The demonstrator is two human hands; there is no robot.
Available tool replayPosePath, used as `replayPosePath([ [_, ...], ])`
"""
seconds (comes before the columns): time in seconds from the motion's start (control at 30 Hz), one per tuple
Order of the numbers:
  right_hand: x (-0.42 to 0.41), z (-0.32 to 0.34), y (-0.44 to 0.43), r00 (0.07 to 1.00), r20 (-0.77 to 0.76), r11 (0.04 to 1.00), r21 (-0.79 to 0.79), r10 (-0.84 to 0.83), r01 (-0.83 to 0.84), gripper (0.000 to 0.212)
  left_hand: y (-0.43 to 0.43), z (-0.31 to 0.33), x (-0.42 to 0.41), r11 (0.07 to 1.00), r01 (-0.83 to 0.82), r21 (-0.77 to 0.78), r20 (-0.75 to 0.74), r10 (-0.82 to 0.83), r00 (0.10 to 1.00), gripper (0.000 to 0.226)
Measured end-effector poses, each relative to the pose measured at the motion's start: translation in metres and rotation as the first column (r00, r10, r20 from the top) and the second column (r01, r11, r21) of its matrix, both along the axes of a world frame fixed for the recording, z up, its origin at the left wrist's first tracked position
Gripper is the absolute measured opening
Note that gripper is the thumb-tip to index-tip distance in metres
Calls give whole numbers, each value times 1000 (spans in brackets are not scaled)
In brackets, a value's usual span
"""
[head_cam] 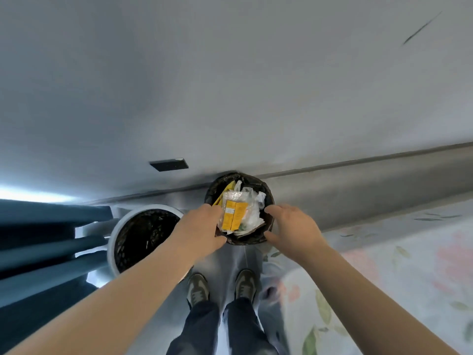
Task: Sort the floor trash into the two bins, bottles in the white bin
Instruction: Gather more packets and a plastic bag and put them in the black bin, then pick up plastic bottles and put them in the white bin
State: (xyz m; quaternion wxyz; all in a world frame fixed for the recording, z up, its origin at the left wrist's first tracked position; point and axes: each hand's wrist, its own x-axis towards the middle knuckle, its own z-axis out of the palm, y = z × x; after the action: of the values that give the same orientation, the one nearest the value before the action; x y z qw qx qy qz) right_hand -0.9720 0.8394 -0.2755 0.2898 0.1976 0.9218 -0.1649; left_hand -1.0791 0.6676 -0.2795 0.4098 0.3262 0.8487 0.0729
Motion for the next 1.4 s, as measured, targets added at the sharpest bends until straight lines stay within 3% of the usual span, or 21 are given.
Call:
replayPosePath([
  [0.17, -12, 121, -20, 997, -79, 999, 35, 15, -13, 42, -27, 117, -2, 999, -15, 30, -64, 17, 998, 45],
  [0.4, -35, 268, -45, 963, -219, 987, 10, 159, -160, 46, -79, 250, -1, 963, -200, 179, -174, 232, 957, 45],
  [0.57, -61, 345, -69, 875, -354, 942, 63, 331, -331, 49, -110, 316, 7, 898, -352, 264, -232, 414, 880, 44],
  [0.73, -94, 407, -104, 713, -492, 844, 92, 500, -528, 49, -146, 371, 28, 690, -600, 405, -249, 715, 654, 45],
  [0.87, -110, 437, -149, 564, -563, 730, 107, 604, -676, 48, -183, 401, 55, 530, -710, 464, -289, 848, 444, 44],
  [1.13, -89, 478, -266, 241, -599, 396, 138, 763, -908, 41, -266, 438, 141, 249, -834, 493, -365, 929, 62, 38],
  [1.4, -8, 493, -399, -60, -597, 44, 158, 800, -986, 42, -345, 454, 270, -3, -851, 525, -397, 883, -248, 45],
])
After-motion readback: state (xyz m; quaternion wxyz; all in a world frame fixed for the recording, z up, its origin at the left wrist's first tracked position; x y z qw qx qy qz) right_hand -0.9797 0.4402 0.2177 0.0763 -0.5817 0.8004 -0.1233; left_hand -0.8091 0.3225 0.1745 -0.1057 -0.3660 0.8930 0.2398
